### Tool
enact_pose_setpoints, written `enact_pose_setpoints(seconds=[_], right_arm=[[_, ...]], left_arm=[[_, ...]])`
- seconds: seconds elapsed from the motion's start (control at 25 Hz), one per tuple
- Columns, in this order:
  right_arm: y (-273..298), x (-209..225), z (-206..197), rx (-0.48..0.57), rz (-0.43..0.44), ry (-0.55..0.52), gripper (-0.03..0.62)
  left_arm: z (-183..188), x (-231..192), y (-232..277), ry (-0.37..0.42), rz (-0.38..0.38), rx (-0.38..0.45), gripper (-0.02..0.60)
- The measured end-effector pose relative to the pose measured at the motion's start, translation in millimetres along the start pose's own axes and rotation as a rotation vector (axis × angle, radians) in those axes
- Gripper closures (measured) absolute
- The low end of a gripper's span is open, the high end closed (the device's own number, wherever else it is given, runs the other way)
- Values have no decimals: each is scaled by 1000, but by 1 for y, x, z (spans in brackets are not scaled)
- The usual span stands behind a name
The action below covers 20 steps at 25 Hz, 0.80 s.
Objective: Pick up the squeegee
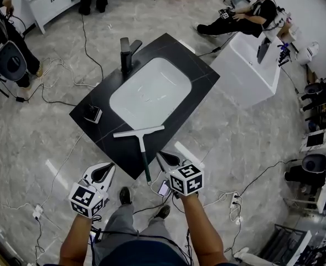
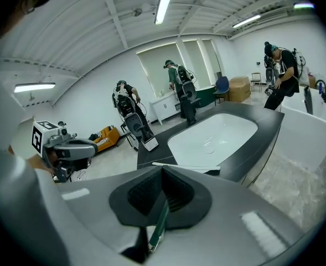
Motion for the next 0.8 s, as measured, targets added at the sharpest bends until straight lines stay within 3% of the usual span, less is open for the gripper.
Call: enact_pose_setpoints(seconds=[0.8], right_arm=[[45,38,-31,-64,-41,26,583]], left_arm=[[-30,-9,21,-27,2,-21,575]])
Point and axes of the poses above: the fingertips, and each gripper's own axes: y forward along the fingers, x to its right, z out of its top, the point moved 7 cm from there along -y, backward along the fingers, and after that the axes turned 10 degrees about y, right-handed, at the moved point
